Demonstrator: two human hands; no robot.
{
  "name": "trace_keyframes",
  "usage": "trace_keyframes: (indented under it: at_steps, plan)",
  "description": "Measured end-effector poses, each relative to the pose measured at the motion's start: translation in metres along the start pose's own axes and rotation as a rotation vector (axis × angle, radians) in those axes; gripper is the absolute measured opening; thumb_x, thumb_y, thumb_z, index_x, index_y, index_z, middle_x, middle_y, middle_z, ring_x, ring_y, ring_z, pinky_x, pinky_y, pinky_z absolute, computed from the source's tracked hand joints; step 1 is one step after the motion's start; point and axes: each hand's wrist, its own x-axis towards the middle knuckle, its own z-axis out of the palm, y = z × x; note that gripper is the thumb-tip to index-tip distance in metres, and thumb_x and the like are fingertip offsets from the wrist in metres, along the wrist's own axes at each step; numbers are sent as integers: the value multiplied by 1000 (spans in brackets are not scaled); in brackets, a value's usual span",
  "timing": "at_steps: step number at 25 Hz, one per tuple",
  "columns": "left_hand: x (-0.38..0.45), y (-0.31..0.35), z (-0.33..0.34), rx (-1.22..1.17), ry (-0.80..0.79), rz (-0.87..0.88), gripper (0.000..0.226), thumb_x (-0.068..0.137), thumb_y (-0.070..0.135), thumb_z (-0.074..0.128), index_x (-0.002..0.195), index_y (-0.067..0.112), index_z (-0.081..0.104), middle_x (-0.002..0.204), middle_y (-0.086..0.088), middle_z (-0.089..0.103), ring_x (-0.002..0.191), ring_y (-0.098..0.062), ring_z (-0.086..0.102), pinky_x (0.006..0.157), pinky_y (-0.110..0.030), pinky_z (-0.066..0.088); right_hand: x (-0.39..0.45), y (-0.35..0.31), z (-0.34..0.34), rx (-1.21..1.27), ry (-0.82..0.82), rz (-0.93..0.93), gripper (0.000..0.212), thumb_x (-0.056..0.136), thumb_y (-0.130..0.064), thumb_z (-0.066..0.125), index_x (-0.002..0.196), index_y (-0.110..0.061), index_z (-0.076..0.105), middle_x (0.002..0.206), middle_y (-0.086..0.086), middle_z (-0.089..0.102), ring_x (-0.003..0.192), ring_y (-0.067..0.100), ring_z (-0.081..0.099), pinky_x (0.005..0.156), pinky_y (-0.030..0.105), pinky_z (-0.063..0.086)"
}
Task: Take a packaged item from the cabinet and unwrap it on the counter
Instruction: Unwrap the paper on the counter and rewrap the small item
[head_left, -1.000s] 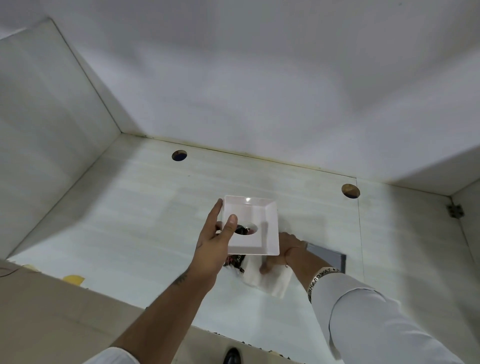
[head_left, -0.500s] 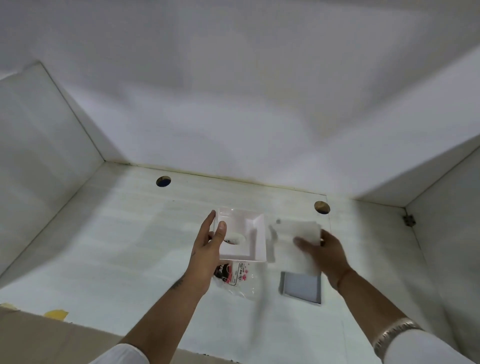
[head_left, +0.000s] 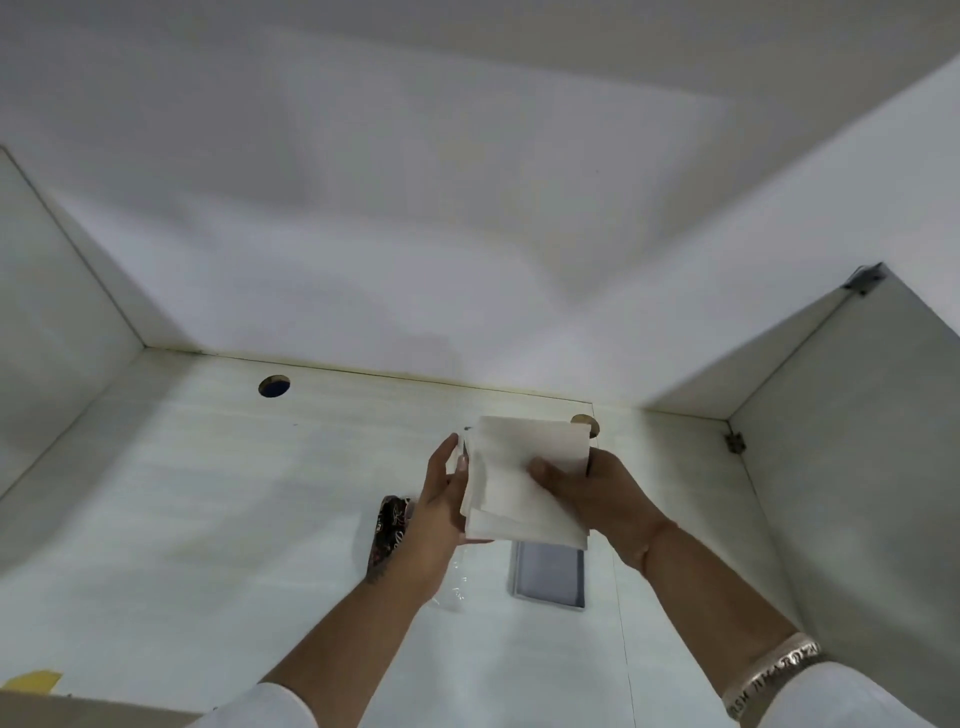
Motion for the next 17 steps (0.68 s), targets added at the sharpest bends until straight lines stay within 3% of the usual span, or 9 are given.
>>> trace_keyframes:
  at_steps: [2, 3, 6, 8, 10, 12, 14, 17]
  plan:
    - [-8, -8, 2, 52, 15, -10, 39, 107, 41, 43, 145, 50, 41, 97, 6, 64, 82, -9, 64, 53, -17, 53, -5, 7, 3, -156, 72, -6, 25, 88, -32, 81, 107, -17, 76, 102, -3, 81, 102, 22, 76, 86, 34, 60]
    - [-11, -12, 4, 57, 11, -10, 39, 107, 40, 42, 145, 50, 40, 98, 2, 65, 80, -10, 62, 53, -16, 52, -9, 8, 8, -240, 132, -25, 27, 86, -37, 80, 107, -21, 74, 101, -6, 79, 100, 20, 75, 86, 34, 60]
    - [-15, -21, 8, -1, -7, -12, 41, 109, 35, 38, 148, 47, 37, 123, 13, 67, 106, -10, 67, 79, -35, 62, -24, 8, 18, -518, 299, -83, 41, 82, -59, 74, 107, -28, 64, 101, -12, 70, 95, 17, 69, 81, 35, 55]
    - [-18, -21, 10, -33, -14, -8, 41, 108, 39, 38, 149, 46, 38, 123, 24, 68, 108, -4, 70, 78, -35, 63, -30, 8, 18, -790, 413, -172, 49, 82, -66, 67, 105, -23, 59, 102, -5, 63, 96, 24, 63, 78, 37, 52]
    - [-21, -18, 12, -48, -28, -7, 39, 108, 40, 38, 146, 47, 40, 119, 24, 70, 99, 5, 72, 70, -24, 61, -29, 16, 18, -911, 480, -246, 56, 80, -65, 68, 113, -20, 59, 108, 2, 59, 102, 28, 57, 81, 40, 51]
    - [-23, -16, 14, -38, -48, -15, 38, 108, 39, 37, 145, 48, 40, 128, 13, 67, 99, 1, 71, 68, -20, 59, -28, 20, 19, -613, 394, -183, 61, 80, -56, 76, 125, -23, 51, 118, 3, 57, 107, 24, 56, 88, 36, 49]
    - [-24, -16, 16, -22, -34, -61, 38, 106, 45, 41, 144, 48, 43, 134, 3, 63, 108, -9, 68, 73, -28, 61, -28, 26, 20, -245, 282, -104, 62, 82, -43, 81, 125, -27, 39, 120, 5, 62, 100, 19, 63, 83, 28, 51]
    - [-30, -21, 10, 1, -84, -106, 49, 96, 64, 50, 143, 52, 42, 136, 9, 65, 113, -14, 70, 86, -48, 63, -32, 38, 19, -196, 266, -48, 59, 87, -36, 79, 121, -28, 32, 103, -1, 68, 88, 7, 66, 69, 19, 50]
